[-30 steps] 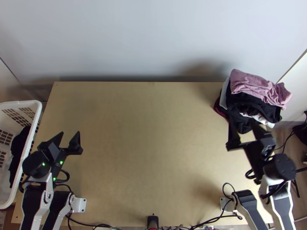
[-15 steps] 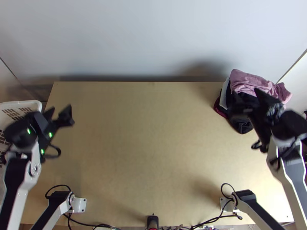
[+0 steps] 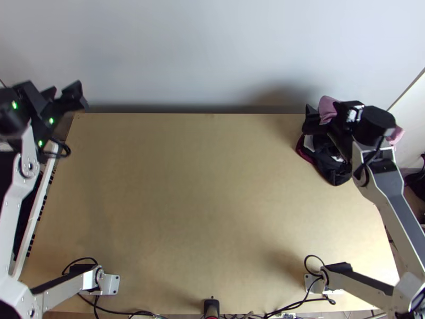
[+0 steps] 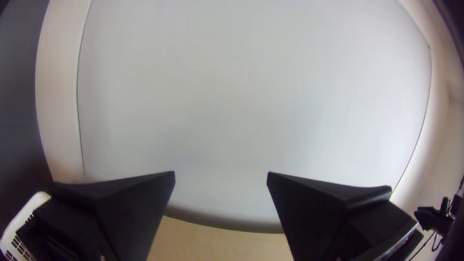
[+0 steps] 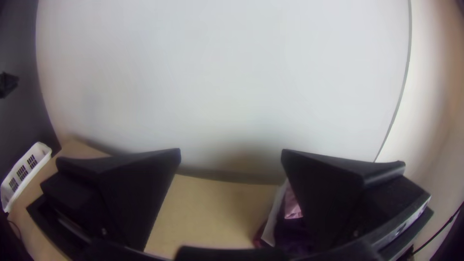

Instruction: Fold the t-shirt

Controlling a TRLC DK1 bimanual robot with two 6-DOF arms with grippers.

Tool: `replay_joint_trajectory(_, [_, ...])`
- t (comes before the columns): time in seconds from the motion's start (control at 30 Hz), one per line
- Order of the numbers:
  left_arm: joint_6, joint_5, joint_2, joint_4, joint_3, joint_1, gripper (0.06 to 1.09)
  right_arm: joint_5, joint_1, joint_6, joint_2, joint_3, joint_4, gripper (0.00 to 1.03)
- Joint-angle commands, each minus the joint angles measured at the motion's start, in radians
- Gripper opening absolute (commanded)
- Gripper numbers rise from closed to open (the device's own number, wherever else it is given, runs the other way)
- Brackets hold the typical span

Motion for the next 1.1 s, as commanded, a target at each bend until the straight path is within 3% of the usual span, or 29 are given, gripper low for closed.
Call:
replay_joint_trajectory(0.0, [0.004, -0.021, 0.118, -0.032, 0.133, -0.002, 0.99, 0.000, 0.001, 0.017, 0.082, 0.032, -0.007, 0.97])
replay_joint_trajectory(0.4, [0.026, -0.050, 0.103, -0.034, 0.064, 0.083, 0.99, 0.003, 0.003, 0.023, 0.078, 0.019, -0.008, 0.97])
replay_joint_trajectory(0.77, [0.177, -0.049, 0.144, 0.022, -0.079, 0.509, 0.99, 0.003, 0.024, 0.006, 0.025, -0.008, -0.024, 0.97])
replay_joint_trajectory(1.07, [0.237, -0.004, 0.390, 0.114, -0.108, 0.851, 1.01, 0.003, 0.047, -0.009, -0.004, -0.014, -0.064, 0.97])
